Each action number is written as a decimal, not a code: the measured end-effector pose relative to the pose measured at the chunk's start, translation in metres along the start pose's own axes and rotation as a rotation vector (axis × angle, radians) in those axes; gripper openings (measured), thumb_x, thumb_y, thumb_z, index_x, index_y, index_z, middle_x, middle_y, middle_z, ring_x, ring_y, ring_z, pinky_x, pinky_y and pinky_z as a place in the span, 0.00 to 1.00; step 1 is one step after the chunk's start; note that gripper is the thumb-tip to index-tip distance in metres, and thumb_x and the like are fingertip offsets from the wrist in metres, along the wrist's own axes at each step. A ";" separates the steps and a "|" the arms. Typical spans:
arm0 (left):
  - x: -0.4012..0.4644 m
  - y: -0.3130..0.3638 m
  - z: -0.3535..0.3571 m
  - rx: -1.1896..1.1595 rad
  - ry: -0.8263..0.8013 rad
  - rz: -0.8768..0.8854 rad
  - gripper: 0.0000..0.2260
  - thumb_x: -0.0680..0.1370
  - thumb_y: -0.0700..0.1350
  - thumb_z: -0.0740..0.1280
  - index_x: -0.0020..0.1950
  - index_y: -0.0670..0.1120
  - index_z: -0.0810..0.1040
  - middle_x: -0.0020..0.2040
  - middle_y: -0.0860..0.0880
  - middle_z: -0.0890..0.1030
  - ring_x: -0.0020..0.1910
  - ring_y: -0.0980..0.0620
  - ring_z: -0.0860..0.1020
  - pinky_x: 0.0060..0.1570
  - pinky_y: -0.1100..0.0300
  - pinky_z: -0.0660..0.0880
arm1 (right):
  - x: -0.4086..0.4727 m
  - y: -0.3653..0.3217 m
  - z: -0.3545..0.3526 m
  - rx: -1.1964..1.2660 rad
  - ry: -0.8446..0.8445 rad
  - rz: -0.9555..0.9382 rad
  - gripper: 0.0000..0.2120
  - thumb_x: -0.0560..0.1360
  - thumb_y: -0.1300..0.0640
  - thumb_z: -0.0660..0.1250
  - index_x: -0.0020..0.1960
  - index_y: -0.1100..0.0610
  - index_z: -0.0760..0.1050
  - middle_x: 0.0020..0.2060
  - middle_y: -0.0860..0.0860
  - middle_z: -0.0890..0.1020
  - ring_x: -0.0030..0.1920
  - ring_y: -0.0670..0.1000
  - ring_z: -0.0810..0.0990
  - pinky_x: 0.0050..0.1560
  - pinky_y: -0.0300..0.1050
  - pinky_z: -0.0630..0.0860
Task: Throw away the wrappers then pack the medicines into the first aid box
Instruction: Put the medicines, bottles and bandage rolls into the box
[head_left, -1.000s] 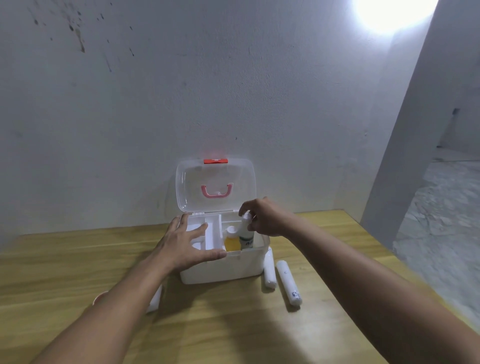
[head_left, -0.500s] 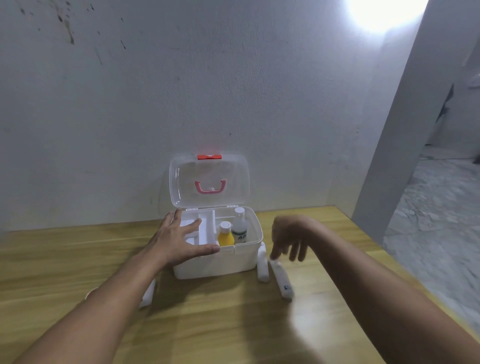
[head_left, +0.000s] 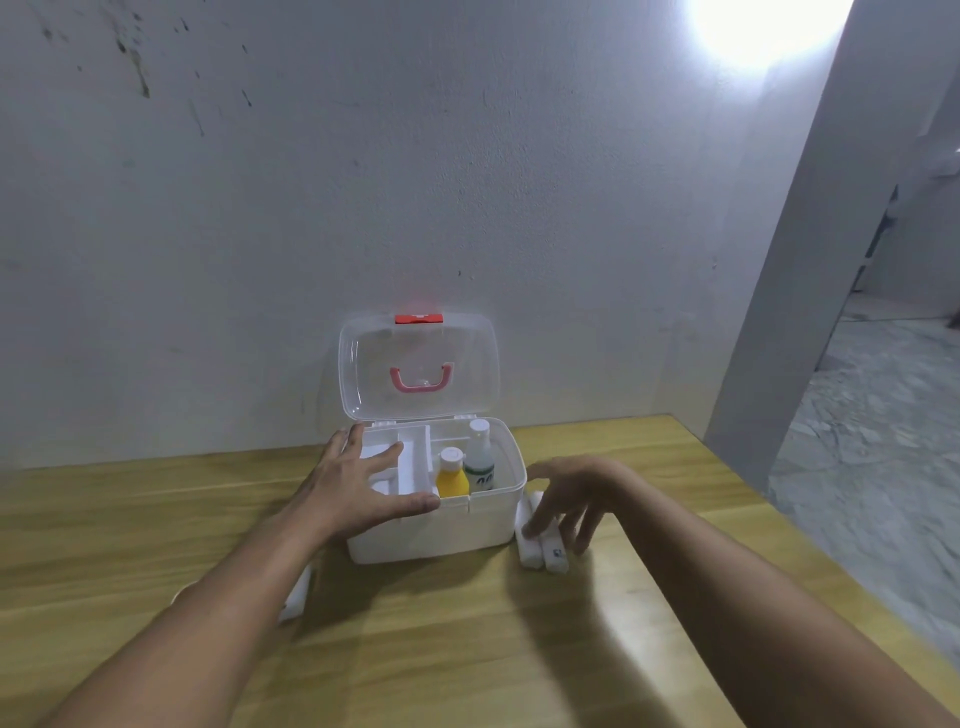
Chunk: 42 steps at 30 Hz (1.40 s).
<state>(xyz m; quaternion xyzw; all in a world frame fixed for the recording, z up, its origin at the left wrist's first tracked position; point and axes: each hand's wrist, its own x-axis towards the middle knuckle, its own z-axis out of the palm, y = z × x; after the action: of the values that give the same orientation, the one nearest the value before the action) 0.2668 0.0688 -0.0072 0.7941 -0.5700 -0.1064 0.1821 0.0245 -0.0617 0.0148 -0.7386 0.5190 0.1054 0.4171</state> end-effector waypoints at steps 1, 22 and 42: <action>0.000 0.000 0.000 0.001 0.000 0.001 0.55 0.48 0.84 0.55 0.73 0.63 0.61 0.79 0.52 0.45 0.78 0.50 0.43 0.74 0.46 0.54 | 0.000 -0.001 0.002 -0.013 -0.008 -0.013 0.40 0.68 0.62 0.77 0.74 0.47 0.62 0.60 0.63 0.77 0.46 0.61 0.82 0.43 0.58 0.83; -0.002 0.002 -0.002 -0.003 -0.023 -0.010 0.55 0.48 0.84 0.55 0.73 0.63 0.60 0.79 0.53 0.44 0.77 0.50 0.42 0.74 0.46 0.53 | -0.062 -0.037 -0.047 0.111 0.808 -0.517 0.07 0.70 0.63 0.72 0.43 0.52 0.77 0.43 0.51 0.73 0.39 0.55 0.77 0.38 0.53 0.83; -0.003 0.002 -0.001 0.004 -0.021 -0.001 0.55 0.49 0.83 0.55 0.74 0.63 0.59 0.79 0.50 0.42 0.78 0.47 0.41 0.73 0.42 0.52 | -0.027 -0.034 0.020 -0.166 0.577 -0.637 0.12 0.76 0.60 0.68 0.59 0.53 0.79 0.56 0.48 0.81 0.54 0.46 0.76 0.58 0.44 0.76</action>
<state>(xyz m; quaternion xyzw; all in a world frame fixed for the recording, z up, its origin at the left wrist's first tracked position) 0.2647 0.0710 -0.0061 0.7934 -0.5719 -0.1139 0.1744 0.0469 -0.0257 0.0352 -0.8921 0.3502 -0.1977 0.2061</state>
